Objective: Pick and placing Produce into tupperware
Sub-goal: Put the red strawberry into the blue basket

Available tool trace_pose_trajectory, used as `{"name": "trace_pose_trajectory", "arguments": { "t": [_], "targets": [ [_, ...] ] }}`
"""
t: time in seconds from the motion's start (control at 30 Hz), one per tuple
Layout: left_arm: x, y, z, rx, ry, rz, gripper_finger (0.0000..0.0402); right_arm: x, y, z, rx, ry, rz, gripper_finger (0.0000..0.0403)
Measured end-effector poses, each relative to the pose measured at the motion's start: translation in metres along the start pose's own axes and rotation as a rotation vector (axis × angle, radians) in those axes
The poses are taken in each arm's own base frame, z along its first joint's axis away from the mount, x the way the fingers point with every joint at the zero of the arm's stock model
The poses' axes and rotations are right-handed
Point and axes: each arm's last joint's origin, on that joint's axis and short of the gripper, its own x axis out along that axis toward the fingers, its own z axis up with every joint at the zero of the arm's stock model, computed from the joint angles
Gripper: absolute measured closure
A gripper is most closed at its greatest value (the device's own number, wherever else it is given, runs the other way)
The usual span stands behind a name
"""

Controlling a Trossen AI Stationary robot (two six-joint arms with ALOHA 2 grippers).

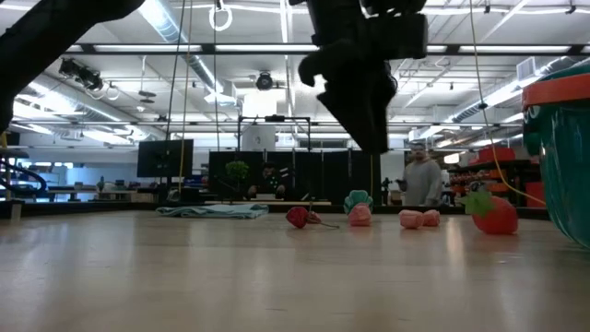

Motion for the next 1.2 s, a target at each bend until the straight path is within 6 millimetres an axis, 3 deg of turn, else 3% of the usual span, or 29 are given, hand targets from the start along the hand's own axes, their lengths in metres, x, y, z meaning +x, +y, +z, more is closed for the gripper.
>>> {"name": "trace_pose_trajectory", "arguments": {
  "t": [0.23, 0.57, 0.93, 1.2],
  "targets": [
    [0.022, -0.02, 0.01, 0.041, -0.056, 0.082, 0.0141, 0.022, -0.014, 0.031, -0.026, 0.034, -0.107, 0.029],
    [0.035, -0.017, 0.014, 0.019, -0.163, 0.151, 0.0142, 0.038, -0.035, 0.067, -0.119, -0.012, -0.192, 0.0288],
    [0.057, -0.011, 0.005, -0.003, -0.213, 0.186, 0.0153, 0.047, -0.054, 0.078, -0.171, 0.101, -0.26, 0.0281],
    [0.057, -0.014, 0.011, 0.097, -0.266, 0.224, 0.0154, 0.055, -0.072, 0.09, -0.194, 0.191, -0.305, 0.0227]
  ]
}}
